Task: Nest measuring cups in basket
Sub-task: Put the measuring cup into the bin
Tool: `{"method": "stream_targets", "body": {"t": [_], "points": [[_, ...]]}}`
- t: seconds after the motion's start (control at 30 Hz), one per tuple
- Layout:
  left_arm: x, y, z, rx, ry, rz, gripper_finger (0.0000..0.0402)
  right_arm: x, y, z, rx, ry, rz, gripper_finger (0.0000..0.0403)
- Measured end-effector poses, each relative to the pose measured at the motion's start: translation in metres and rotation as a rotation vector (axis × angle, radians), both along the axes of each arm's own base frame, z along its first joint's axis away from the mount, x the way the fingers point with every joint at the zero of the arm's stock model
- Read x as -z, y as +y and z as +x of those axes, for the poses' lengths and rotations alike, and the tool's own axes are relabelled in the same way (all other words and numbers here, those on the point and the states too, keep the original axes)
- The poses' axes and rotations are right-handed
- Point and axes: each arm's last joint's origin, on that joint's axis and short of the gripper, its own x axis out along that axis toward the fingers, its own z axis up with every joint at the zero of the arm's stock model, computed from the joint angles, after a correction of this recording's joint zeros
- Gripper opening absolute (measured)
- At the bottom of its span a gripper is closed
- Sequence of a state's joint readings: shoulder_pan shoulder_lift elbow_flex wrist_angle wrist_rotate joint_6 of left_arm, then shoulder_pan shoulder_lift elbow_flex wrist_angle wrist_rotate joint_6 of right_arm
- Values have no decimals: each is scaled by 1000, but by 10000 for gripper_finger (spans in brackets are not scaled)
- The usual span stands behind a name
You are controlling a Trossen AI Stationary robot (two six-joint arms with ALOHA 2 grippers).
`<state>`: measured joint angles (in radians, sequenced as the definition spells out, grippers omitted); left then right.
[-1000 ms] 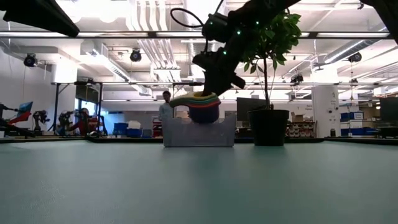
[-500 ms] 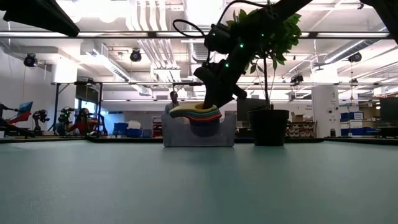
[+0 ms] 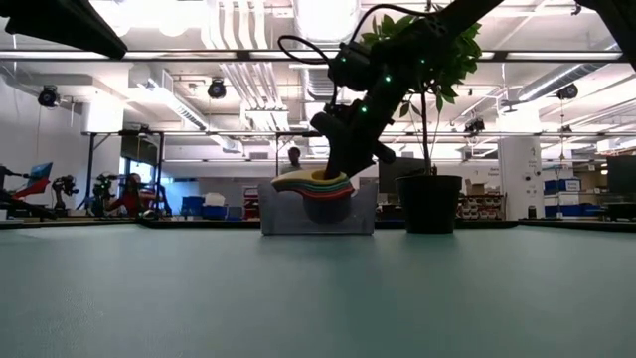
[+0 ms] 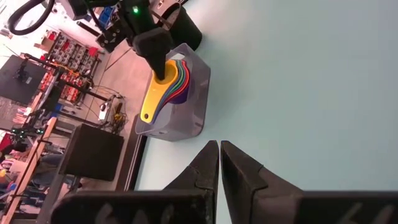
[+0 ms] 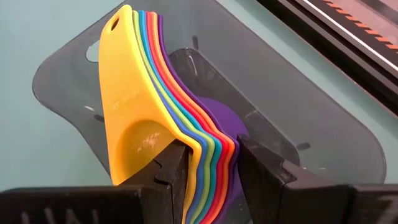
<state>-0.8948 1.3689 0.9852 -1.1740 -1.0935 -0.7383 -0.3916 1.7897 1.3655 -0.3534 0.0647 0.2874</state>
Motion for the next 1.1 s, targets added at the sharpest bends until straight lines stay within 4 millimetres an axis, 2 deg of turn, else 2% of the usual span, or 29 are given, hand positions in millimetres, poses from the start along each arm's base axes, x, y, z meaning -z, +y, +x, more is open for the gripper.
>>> {"method": "stream_targets", "body": {"t": [0.27,1.1], "points": [[0,0,0,0,-2,-3,0,8,0,-2,11,-4,-16,113],[0,0,0,-2,-7,-9,0,12,1,-3,10,-2,-13,116]]}}
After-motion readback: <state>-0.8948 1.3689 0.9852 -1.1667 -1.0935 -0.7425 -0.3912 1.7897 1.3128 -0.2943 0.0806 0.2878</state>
